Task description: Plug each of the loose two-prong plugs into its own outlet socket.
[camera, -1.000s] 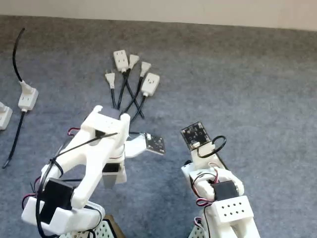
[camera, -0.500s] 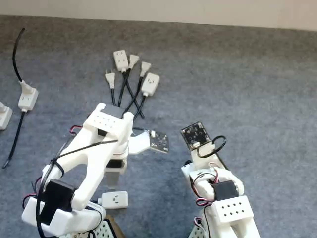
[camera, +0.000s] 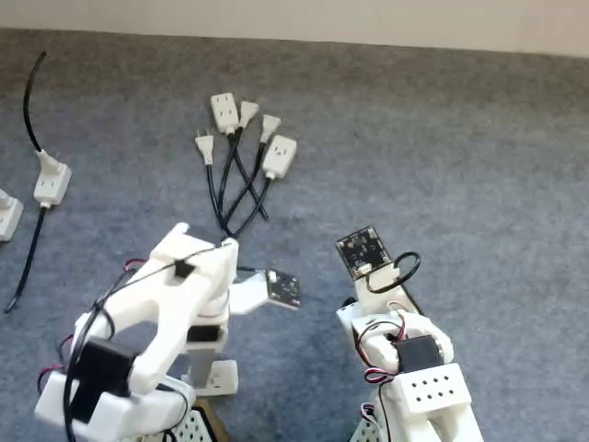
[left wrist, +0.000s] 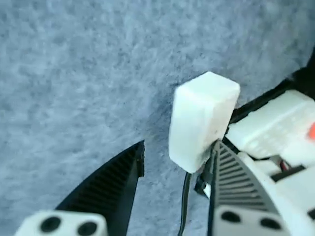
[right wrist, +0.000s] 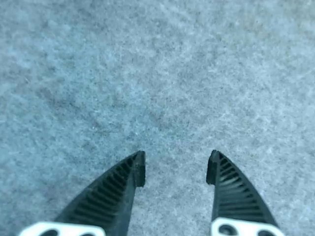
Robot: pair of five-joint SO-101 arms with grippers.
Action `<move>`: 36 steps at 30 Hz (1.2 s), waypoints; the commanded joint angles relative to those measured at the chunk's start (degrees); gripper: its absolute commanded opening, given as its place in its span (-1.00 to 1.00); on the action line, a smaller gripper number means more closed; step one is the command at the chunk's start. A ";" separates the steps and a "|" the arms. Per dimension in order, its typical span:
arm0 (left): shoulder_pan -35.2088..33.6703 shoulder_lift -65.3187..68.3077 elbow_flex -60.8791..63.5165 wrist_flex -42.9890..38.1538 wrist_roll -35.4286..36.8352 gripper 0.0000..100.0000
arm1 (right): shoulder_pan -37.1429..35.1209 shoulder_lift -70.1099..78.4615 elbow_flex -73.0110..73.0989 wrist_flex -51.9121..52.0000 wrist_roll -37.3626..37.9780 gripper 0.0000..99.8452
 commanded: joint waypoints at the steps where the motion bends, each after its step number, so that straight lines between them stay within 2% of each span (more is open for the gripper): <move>1: 0.66 -1.27 1.19 -9.23 5.01 -0.61 | -0.40 0.84 -0.40 -1.01 0.79 -0.60; 5: -3.12 -1.27 -2.86 -9.32 5.36 -0.61 | -0.40 0.92 -0.40 -1.01 0.79 -0.60; 11: -9.10 -1.27 -15.43 -1.14 2.99 -0.61 | -0.48 0.92 -0.40 -1.01 0.79 -0.60; 20: -10.15 12.18 -20.00 -2.20 2.90 -0.61 | -0.48 0.92 -0.40 -1.01 0.79 -0.60; 28: -11.91 8.75 -35.82 16.62 3.25 -0.61 | -0.48 0.92 -0.40 -1.01 0.79 -0.60; 31: -9.89 5.14 -34.77 20.75 3.16 -0.61 | -0.48 0.92 -0.40 -1.01 0.79 -0.60; 36: -4.26 -1.45 -21.58 21.89 3.52 -0.61 | -0.48 0.92 -0.40 -1.01 0.79 -0.60</move>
